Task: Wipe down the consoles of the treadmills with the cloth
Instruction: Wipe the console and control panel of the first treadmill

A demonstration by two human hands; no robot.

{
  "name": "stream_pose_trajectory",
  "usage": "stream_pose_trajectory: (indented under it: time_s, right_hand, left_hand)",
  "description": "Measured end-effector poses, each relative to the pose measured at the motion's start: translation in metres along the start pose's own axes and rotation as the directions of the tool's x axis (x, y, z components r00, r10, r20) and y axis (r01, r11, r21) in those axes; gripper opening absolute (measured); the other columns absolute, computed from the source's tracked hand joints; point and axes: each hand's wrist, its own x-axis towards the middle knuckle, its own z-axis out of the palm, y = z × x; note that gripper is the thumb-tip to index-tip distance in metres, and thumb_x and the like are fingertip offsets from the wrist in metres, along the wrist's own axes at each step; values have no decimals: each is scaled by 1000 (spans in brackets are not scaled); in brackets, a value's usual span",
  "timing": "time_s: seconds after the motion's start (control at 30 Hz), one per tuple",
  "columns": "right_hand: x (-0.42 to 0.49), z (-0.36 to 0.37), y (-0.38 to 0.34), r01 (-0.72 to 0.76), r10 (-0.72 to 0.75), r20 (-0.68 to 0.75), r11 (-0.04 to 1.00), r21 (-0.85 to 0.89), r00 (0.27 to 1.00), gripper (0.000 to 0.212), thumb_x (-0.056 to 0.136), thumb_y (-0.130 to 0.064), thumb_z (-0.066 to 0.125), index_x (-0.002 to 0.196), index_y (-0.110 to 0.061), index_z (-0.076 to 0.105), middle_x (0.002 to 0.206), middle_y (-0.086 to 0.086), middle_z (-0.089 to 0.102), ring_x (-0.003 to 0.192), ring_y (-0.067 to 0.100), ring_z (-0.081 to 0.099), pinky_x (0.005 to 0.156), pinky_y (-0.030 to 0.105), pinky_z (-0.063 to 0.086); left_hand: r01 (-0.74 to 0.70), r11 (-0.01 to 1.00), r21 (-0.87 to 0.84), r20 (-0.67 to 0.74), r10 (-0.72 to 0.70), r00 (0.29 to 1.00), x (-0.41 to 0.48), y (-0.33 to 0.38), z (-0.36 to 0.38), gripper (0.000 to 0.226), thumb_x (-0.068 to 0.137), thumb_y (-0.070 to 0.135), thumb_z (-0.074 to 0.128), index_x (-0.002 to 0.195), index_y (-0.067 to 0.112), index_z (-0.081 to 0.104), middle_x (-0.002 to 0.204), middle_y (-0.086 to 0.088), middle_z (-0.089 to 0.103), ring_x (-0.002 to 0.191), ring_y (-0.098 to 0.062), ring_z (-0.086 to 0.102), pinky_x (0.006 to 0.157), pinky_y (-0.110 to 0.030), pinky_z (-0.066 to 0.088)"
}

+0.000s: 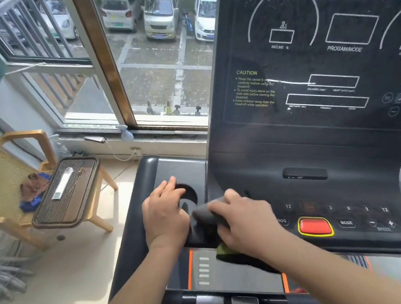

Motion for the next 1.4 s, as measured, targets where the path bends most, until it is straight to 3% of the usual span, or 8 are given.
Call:
stream_pose_trajectory:
  time_s: [0.17, 0.3, 0.57, 0.73, 0.87, 1.0, 1.17, 1.4]
  right_hand:
    - [25, 0, 50, -274, 259, -192, 960, -53, 946, 40, 80, -35, 71, 119, -32, 67, 101, 5, 57, 78, 32, 66, 54, 33, 49]
    - [13, 10, 33, -294, 302, -148, 953, 72, 942, 39, 85, -39, 61, 124, -35, 60, 113, 3, 56, 96, 32, 65, 66, 35, 47]
    - [-41, 2, 37, -132, 127, 53, 983, 129, 991, 34, 93, -40, 51, 126, -36, 49, 113, -3, 48, 102, 29, 64, 69, 36, 38]
    - [-40, -31, 77, -202, 232, -153, 960, 192, 960, 28, 94, -39, 52, 121, -33, 49, 105, -7, 44, 85, 25, 62, 61, 32, 37]
    - [-20, -68, 107, -12, 30, -306, 998, 61, 952, 31, 93, -30, 60, 124, -34, 61, 104, -4, 48, 80, 21, 56, 56, 29, 34]
    - [-2, -97, 154, 90, -111, -160, 987, -130, 981, 37, 96, -21, 57, 128, -39, 62, 118, -7, 58, 108, 23, 58, 70, 31, 37]
    - [-18, -80, 215, 13, -16, -32, 996, -84, 999, 42, 95, -21, 54, 130, -43, 58, 126, -16, 61, 119, 15, 56, 82, 28, 50]
    - [-66, -58, 275, -231, 230, -77, 973, -1, 970, 45, 92, -23, 55, 133, -41, 54, 124, -15, 60, 117, 14, 56, 76, 29, 48]
  left_hand:
    - [-16, 999, 45, -3, 17, 1000, 1, -1, 3, 41, 72, -3, 68, 100, 23, 80, 144, 0, 62, 134, -27, 56, 105, -47, 43]
    - [-57, 994, 97, -26, 60, 998, 1, -1, 4, 30, 77, 8, 70, 102, 23, 79, 142, -2, 64, 131, -28, 57, 102, -49, 44]
    - [-149, 989, -24, -42, 148, 988, -8, 18, 12, 38, 79, 1, 67, 115, 14, 73, 143, -12, 59, 132, -35, 50, 110, -60, 36]
    - [-274, 957, -98, -120, 262, 958, -16, 63, 16, 36, 75, 13, 59, 109, 20, 69, 109, 1, 64, 102, -24, 53, 84, -43, 41]
    - [-235, 964, -125, -42, 232, 972, -13, 96, 22, 35, 78, 15, 57, 111, 22, 68, 104, 5, 62, 96, -23, 59, 80, -38, 37]
    - [-194, 969, -151, 2, 196, 981, -17, 124, 26, 32, 88, 11, 62, 117, 23, 68, 113, 6, 64, 104, -18, 58, 95, -43, 43]
    - [-152, 976, -155, 10, 155, 988, -15, 157, 42, 33, 89, 8, 62, 117, 22, 69, 119, 6, 65, 111, -18, 57, 99, -39, 38]
    - [-220, 971, -91, -11, 220, 975, -10, 198, 57, 31, 86, 8, 61, 113, 20, 72, 112, 3, 69, 107, -23, 61, 91, -40, 41]
